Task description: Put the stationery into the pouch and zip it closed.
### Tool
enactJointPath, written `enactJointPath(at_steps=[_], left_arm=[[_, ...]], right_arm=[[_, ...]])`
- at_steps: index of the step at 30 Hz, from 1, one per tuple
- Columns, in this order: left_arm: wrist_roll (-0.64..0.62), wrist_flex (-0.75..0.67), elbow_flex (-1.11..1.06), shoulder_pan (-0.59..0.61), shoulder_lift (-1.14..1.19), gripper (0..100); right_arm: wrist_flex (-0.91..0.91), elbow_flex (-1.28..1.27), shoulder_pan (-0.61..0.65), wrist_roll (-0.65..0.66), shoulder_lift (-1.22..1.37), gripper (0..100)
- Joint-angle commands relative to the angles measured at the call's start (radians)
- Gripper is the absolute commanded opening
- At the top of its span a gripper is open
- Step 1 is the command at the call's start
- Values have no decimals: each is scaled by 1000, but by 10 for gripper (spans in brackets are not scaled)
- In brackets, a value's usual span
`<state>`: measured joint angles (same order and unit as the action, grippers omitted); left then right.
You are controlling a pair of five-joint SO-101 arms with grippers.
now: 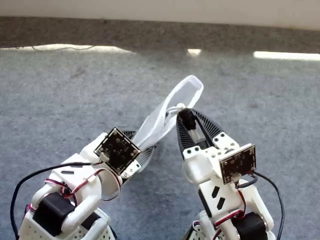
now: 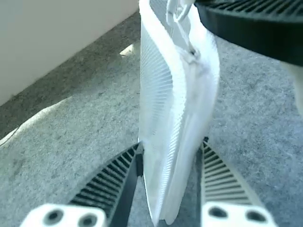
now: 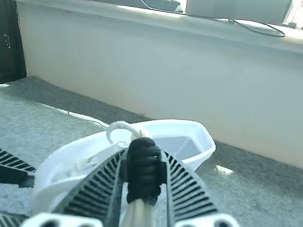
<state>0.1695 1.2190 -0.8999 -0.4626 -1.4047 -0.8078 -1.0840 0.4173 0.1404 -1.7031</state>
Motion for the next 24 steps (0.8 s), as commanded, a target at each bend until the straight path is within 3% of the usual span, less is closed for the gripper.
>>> enactJointPath(at_steps=[1, 8, 14, 21, 24], left_arm=[[-5, 0, 65, 12, -1, 179], [-80, -51, 76, 4, -1, 180], [-81, -51, 93, -87, -2, 178], [-78, -43, 120, -88, -2, 174], [-77, -49, 119, -88, -2, 123]], right_arm=[[-25, 25, 22, -2, -1, 5], [-33, 19, 127, 0, -1, 5], [-59, 25, 128, 2, -1, 5], [-59, 25, 128, 2, -1, 5], [-59, 25, 128, 2, -1, 5]])
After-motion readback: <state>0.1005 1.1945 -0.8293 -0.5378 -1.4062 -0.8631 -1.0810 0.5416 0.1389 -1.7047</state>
